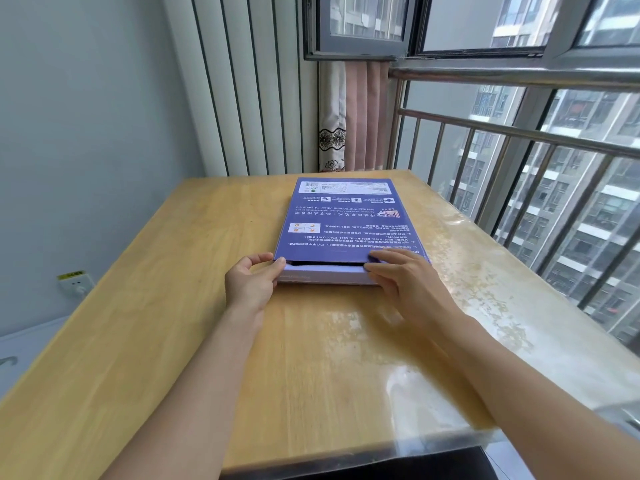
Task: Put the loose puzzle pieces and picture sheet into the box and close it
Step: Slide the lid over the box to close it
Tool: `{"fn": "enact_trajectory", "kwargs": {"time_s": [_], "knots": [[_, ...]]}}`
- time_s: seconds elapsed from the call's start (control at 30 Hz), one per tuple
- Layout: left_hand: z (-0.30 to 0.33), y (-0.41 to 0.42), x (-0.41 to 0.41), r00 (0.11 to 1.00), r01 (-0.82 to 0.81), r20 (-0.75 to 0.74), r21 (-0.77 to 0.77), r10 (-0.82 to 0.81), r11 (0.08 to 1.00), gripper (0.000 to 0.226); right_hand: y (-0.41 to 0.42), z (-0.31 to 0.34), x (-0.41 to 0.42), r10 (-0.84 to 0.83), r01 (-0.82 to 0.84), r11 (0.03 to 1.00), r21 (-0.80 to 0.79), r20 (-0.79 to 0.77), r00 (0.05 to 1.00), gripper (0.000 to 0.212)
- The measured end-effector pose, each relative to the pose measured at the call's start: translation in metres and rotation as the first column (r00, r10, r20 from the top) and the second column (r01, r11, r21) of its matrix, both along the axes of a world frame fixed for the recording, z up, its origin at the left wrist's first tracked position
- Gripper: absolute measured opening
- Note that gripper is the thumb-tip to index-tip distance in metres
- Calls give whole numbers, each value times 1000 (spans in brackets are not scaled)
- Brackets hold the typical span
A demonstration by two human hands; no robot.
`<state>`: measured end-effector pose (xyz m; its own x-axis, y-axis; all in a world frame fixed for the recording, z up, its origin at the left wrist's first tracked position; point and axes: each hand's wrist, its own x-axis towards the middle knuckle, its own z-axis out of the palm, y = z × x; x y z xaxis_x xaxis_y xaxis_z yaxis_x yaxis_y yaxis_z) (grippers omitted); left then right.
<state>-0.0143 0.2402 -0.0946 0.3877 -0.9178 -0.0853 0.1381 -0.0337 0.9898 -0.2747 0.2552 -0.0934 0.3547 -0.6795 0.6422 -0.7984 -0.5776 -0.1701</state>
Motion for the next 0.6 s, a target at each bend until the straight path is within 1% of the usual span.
{"fn": "enact_trajectory", "kwargs": {"time_s": [0.17,0.27,0.33,0.47,0.6], "knots": [[-1,5,-6,991,-99,87,-41,102,994,28,1,-1,3,-41,42,997,-67,14,999,26],[2,7,-3,999,-27,34,-52,29,998,25,1,-4,5,-49,53,993,-103,39,998,16],[3,8,0,1000,14,-7,-54,-15,998,28,1,-6,5,-51,59,991,-118,66,996,12],[0,7,3,998,-18,-53,-62,15,998,31,3,-8,4,-42,58,988,-141,118,992,12],[-2,6,2,996,-76,-62,-97,70,992,34,3,-9,3,-17,38,988,-147,143,990,2]]}}
